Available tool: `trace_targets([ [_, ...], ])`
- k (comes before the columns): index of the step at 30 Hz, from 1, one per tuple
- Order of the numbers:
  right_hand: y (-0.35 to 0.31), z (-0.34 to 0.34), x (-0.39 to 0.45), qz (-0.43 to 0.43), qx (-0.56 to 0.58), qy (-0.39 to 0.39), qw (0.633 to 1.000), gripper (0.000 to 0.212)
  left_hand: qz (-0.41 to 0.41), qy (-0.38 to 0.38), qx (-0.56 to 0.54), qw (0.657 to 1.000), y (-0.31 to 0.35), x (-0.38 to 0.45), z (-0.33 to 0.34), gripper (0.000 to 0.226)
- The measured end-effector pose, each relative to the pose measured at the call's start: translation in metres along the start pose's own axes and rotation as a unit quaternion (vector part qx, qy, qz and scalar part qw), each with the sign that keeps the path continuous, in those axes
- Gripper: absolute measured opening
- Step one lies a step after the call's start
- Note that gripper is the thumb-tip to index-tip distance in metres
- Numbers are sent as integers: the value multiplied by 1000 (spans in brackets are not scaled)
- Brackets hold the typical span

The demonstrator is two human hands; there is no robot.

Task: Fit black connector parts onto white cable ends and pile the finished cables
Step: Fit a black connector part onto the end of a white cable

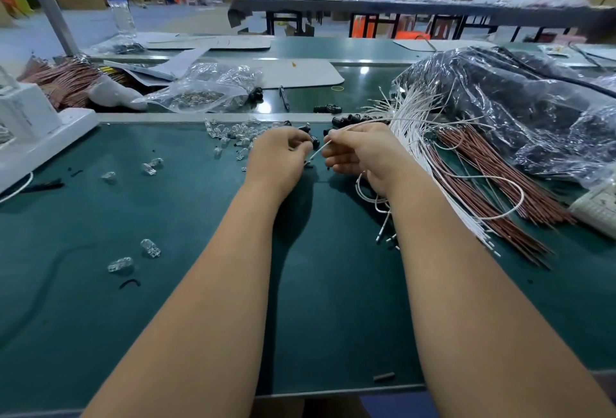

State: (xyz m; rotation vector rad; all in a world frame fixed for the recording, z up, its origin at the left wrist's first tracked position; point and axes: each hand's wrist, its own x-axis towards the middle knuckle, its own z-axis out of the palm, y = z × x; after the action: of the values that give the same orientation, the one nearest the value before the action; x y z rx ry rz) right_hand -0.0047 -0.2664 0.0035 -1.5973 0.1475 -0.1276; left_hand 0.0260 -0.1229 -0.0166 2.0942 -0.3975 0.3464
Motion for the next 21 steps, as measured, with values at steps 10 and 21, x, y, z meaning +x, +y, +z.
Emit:
trace_targets([
  [10,-2,1,2,-146,86,134,976,10,-118,27,-307,944,-4,3,-14,16],
  [21,-2,2,1,-163,51,159,972,13,-95,39,-229,968,-3,1,-14,20],
])
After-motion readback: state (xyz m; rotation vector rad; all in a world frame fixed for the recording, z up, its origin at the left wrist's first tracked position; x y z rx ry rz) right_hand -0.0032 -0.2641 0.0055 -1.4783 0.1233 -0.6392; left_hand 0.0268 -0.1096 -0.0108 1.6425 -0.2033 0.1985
